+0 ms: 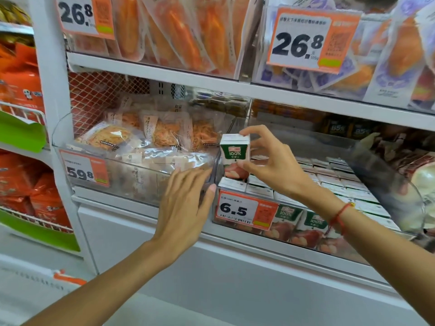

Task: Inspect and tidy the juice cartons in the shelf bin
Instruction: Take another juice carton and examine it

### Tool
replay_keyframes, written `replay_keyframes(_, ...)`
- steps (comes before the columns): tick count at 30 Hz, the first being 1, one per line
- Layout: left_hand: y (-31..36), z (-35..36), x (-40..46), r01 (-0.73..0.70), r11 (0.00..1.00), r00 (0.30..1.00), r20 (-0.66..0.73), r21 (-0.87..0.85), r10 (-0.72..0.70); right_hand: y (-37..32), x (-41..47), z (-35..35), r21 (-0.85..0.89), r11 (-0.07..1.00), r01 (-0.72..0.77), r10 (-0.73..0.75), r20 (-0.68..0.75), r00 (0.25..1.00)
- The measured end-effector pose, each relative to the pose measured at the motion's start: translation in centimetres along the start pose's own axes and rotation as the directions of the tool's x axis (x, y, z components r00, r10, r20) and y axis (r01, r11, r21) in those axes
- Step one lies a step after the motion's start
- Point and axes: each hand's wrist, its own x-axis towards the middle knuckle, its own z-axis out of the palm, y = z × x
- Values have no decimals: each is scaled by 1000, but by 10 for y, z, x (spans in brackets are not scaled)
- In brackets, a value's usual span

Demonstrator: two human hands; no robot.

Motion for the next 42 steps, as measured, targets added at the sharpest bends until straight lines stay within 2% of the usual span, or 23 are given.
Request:
replay_keyframes(2, 1, 1, -1, 3, 1000, 1000, 2, -6, -3, 8, -2, 3, 148, 986, -78, 78, 8, 997)
replay_keyframes(4, 2, 1, -1, 10, 1000, 1000, 3, -9, -10, 15, -5, 6, 187, 974, -132, 128, 31, 991)
replay_keyframes(6, 2, 0, 0, 15, 1000, 1000, 2, -10, -15, 19, -8, 7, 114, 985, -128, 123, 49, 991)
replay_keyframes(9, 3, -1, -1, 13, 1000, 1000, 13, 1, -13, 22, -9, 5, -130, 991, -30, 39, 67, 997)
replay_keyframes(11, 4, -2, -1, 8, 1000, 1000, 19, 4, -8, 25, -9, 1, -232, 973, -7, 35, 115, 993)
replay_keyframes(14, 5, -4, -1, 14, 1000, 1000, 15, 1, -14, 29, -12, -1, -230, 973, -12, 57, 193, 980)
replay_keyframes(24, 4, -4, -1, 26, 1000, 1000, 10, -14, -26, 31, 1, -7, -170, 984, -52, 98, 273, 957)
replay_keyframes(27, 4, -3, 0, 37, 999, 999, 4, -17, -37, 37, 21, -3, -301, 952, -53, 132, 250, 959)
replay_keyframes(31, 3, -3, 0, 34, 999, 999, 7, -26, -34, 43, 45, 6, -431, 902, -21, 185, 342, 921)
replay_keyframes(37, 4, -3, 0, 41, 999, 999, 14, -18, -41, 41, 69, 2, -465, 883, -63, 305, 468, 829)
replay_keyframes(42, 4, -3, 0, 37, 999, 999, 10, -34, -37, 40, 80, 6, -508, 861, -40, 337, 509, 792)
